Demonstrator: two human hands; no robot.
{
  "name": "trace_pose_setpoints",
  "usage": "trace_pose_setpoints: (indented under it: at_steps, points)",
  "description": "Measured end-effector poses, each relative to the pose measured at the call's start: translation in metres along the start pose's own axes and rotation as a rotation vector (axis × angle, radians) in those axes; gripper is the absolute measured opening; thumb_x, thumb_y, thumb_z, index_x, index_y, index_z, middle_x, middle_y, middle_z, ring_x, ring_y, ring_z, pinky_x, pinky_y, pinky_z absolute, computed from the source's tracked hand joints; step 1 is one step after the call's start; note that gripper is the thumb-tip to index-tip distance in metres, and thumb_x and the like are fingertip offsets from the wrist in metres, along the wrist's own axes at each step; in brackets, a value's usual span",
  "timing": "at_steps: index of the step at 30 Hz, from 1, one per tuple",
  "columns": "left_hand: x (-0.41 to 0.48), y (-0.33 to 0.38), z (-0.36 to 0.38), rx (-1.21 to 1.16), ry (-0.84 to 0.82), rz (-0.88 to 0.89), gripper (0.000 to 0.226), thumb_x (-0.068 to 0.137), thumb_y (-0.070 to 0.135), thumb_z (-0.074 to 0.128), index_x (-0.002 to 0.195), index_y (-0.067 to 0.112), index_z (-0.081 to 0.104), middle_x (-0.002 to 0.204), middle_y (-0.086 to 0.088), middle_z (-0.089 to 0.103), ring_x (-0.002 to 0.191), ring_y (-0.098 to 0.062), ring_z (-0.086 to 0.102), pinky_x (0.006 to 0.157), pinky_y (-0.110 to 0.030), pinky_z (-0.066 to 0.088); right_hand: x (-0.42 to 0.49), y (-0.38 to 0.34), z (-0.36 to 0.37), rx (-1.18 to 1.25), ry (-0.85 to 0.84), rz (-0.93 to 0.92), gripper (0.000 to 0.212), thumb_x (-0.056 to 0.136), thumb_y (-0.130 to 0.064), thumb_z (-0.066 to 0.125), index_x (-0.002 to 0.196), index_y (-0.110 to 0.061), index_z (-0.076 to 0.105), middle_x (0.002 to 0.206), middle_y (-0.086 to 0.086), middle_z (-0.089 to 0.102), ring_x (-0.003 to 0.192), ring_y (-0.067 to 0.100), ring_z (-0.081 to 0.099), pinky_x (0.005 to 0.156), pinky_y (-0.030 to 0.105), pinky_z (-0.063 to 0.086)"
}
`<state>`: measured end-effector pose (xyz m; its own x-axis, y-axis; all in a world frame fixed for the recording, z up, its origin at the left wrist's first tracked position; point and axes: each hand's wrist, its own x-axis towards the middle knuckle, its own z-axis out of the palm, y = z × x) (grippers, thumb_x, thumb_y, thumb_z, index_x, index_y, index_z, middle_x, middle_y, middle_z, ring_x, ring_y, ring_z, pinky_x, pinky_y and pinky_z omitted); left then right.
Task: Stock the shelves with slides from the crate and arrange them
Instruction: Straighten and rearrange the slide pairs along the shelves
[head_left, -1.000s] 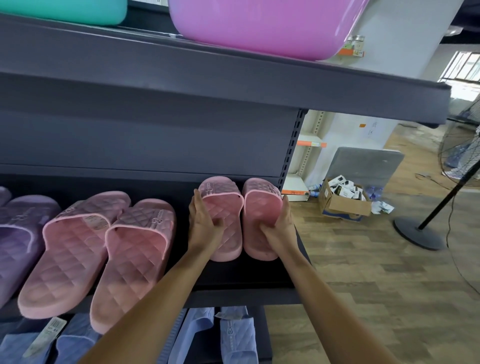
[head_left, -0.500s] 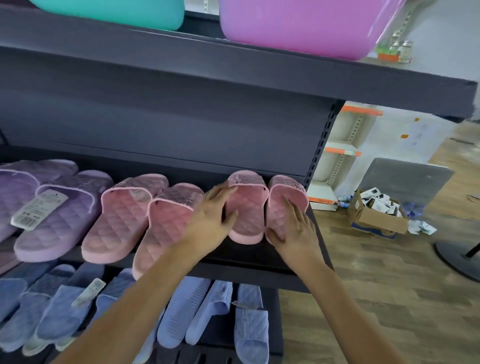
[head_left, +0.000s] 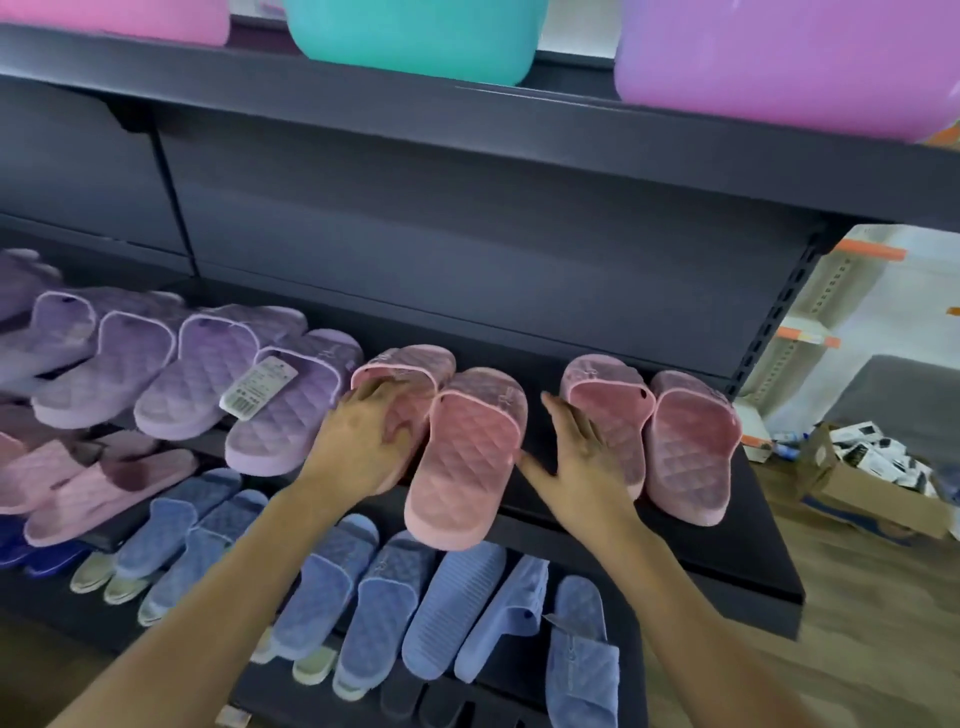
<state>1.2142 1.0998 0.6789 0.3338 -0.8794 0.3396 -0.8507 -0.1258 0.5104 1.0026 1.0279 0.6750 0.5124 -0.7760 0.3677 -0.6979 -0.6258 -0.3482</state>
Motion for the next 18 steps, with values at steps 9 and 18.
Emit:
trace_pose_setpoints:
  at_steps: [9,18]
  points:
    - [0.027,-0.054,-0.012,0.017,-0.255,0.159,0.058,0.073,0.029,0.039,0.126,0.010,0.055,0.123,-0.015,0.059,0.108,-0.032,0.058,0.089,-0.038,0.048,0.017,-0.044,0.033,-0.020,0.104,0.096,0.067,0.077,-0.021,0.073,0.134,0.000,0.045,0.130,0.020,0.053,0.115,0.039,0.053,0.089,0.046,0.047]
    - [0.057,-0.066,0.004,0.098,-0.478,0.363,0.051,0.097,0.026,0.043,0.145,0.021,0.027,0.148,-0.004,0.036,0.127,-0.023,0.043,0.103,-0.030,0.035,0.016,-0.071,0.048,0.008,0.157,0.267,0.084,0.073,-0.056,0.036,0.140,-0.006,0.038,0.139,0.014,0.045,0.124,0.033,0.047,0.101,0.040,0.041]
